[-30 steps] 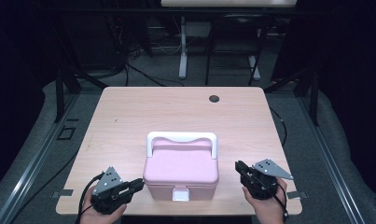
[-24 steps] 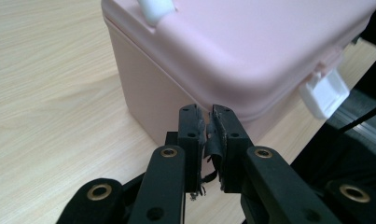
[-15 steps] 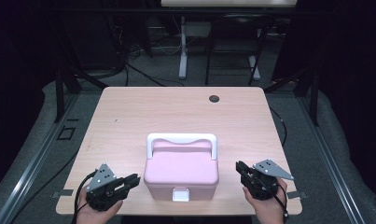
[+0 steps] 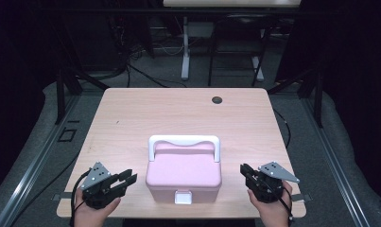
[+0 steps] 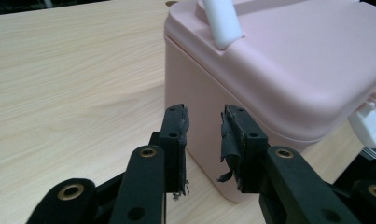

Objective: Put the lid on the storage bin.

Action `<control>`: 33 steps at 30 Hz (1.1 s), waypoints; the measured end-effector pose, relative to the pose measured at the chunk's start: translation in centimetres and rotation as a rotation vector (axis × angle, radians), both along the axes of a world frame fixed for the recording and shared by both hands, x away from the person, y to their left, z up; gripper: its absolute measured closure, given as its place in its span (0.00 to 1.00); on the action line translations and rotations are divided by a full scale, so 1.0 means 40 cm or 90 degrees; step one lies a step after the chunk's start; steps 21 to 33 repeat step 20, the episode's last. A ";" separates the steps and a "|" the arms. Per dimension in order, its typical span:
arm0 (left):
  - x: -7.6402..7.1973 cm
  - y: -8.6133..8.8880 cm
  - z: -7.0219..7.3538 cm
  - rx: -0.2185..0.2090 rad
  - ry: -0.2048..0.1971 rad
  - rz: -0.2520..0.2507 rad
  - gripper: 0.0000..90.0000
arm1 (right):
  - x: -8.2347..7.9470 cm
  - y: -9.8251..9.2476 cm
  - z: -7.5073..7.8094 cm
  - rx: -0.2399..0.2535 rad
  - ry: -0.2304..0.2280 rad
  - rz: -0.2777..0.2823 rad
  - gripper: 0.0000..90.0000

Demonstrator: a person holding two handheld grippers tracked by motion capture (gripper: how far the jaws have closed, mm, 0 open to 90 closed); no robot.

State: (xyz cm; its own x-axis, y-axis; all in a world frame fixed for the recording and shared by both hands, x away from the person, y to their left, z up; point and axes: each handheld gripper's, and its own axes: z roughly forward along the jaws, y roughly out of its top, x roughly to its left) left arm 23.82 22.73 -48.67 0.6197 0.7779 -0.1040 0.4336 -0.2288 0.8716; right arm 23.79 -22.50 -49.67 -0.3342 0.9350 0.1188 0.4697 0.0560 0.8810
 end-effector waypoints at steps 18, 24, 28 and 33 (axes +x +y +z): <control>0.028 0.040 -0.051 -0.002 0.002 0.041 0.64 | 0.002 -0.008 -0.030 -0.001 0.013 -0.005 0.84; 0.030 0.043 -0.052 -0.007 0.001 0.045 0.62 | 0.002 -0.007 -0.034 -0.005 0.009 -0.001 0.81; 0.030 0.043 -0.052 -0.007 0.001 0.045 0.62 | 0.002 -0.007 -0.034 -0.005 0.009 -0.001 0.81; 0.030 0.043 -0.052 -0.007 0.001 0.045 0.62 | 0.002 -0.007 -0.034 -0.005 0.009 -0.001 0.81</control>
